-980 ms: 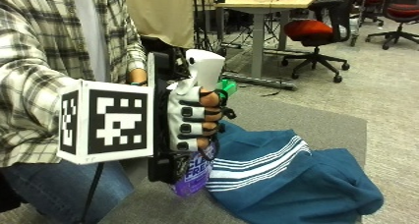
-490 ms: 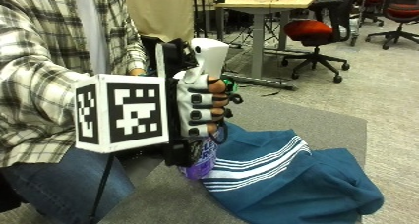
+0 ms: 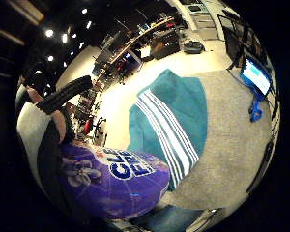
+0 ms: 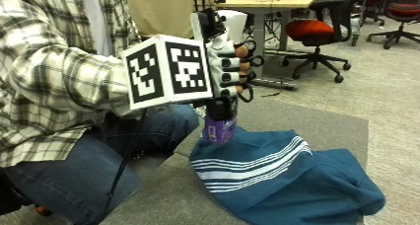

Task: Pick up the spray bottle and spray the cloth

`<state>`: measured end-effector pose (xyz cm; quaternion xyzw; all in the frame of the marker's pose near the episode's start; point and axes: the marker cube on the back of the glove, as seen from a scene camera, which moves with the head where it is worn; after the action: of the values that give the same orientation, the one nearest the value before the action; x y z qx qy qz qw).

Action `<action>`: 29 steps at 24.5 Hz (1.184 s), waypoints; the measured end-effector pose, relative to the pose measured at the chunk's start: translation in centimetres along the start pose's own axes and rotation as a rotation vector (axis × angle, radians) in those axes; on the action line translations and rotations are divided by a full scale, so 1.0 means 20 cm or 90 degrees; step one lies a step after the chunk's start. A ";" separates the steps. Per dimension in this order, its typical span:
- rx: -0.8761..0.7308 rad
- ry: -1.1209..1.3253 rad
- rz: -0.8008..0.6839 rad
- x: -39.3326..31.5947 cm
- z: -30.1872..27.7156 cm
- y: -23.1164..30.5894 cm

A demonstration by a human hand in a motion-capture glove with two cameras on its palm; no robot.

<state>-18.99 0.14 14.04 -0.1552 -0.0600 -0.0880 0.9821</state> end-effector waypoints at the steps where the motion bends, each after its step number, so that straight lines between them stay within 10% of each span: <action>1: -0.007 -0.002 -0.004 -0.02 0.04 0.00; 29: -0.177 -0.130 -0.049 -0.21 1.15 0.01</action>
<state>-25.04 8.23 35.02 -0.2953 -0.1525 -0.1169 0.9359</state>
